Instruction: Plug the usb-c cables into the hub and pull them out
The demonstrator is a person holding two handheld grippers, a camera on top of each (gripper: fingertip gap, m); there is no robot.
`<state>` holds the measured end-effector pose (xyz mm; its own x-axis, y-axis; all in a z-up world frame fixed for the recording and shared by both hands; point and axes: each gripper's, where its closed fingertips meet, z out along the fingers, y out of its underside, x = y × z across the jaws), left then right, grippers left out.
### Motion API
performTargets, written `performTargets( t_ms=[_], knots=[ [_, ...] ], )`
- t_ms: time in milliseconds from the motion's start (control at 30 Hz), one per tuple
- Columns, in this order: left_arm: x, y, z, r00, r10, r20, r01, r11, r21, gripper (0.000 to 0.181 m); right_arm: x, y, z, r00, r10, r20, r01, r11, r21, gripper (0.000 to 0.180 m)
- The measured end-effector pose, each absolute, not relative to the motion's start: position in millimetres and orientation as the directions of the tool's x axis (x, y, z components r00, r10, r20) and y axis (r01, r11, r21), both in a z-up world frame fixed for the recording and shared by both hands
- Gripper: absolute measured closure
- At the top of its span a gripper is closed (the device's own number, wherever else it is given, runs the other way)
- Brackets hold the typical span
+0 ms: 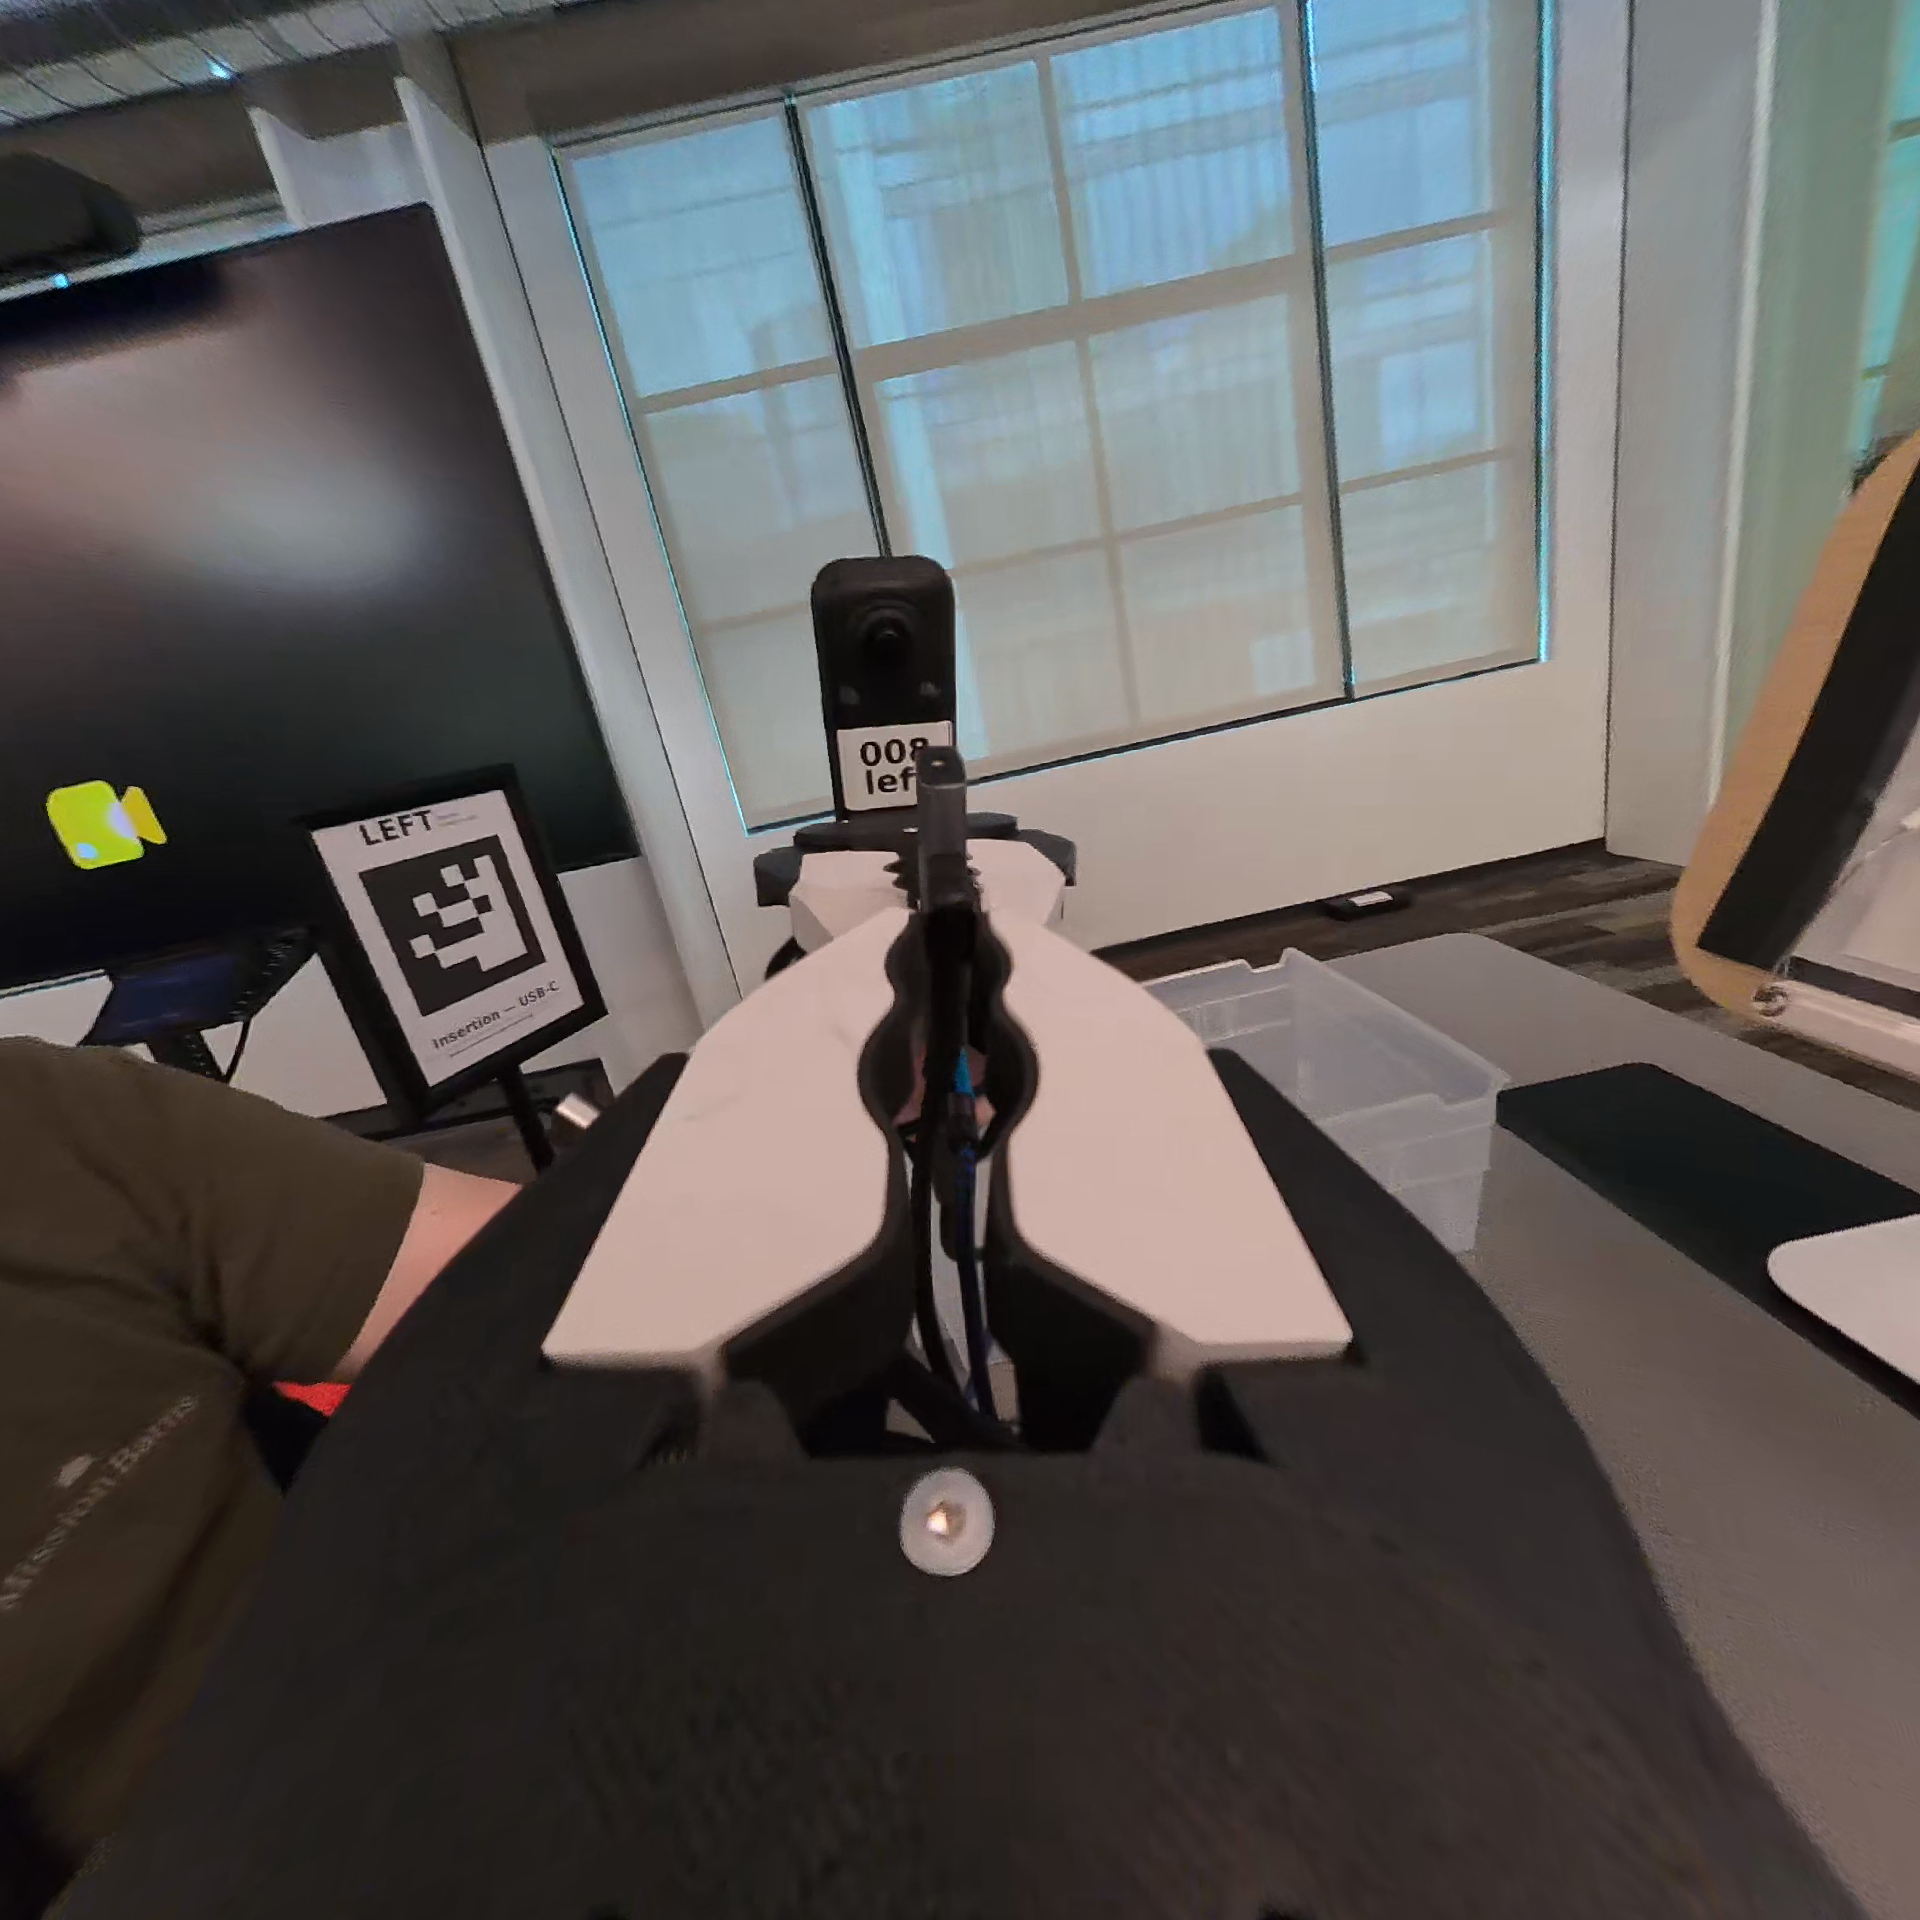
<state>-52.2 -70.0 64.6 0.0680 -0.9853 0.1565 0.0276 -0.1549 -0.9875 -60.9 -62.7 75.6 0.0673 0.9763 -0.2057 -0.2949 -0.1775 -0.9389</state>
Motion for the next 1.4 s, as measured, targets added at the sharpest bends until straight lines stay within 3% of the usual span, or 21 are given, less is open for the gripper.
performTargets(
  t_ms=[300,467,600,1167,1267,1333,1400],
  knots=[
    [-49,-58,74,0.125,-0.975,0.184,0.159,-0.164,-0.974,0.173,-54,-51,78,0.037,0.936,-0.35,-0.47,-0.293,-0.832,0.172],
    [-53,-62,64,0.062,-0.976,0.209,0.061,-0.205,-0.977,0.172,-59,-54,70,0.114,0.962,-0.25,-0.356,-0.195,-0.914,0.172],
    [-54,-67,71,0.005,-0.966,0.26,0.103,-0.258,-0.961,0.168,-64,-59,66,0.124,0.972,-0.199,-0.278,-0.158,-0.947,0.172],
    [-61,-71,65,0.054,-0.986,0.157,-0.054,-0.16,-0.986,0.171,-71,-66,61,0.064,0.975,-0.212,-0.223,-0.193,-0.955,0.172],
    [-116,-55,109,0.106,-0.974,0.199,0.195,-0.175,-0.965,0.171,-30,-45,78,0.102,0.953,-0.285,-0.366,-0.23,-0.901,0.172],
    [-167,-51,128,0.138,-0.969,0.206,0.269,-0.164,-0.949,0.172,11,-31,94,0.144,0.94,-0.311,-0.462,-0.214,-0.86,0.172],
    [-194,-58,134,0.173,-0.97,0.169,0.252,-0.122,-0.96,0.171,23,-32,94,0.201,0.943,-0.264,-0.356,-0.181,-0.917,0.172]
  ],
)
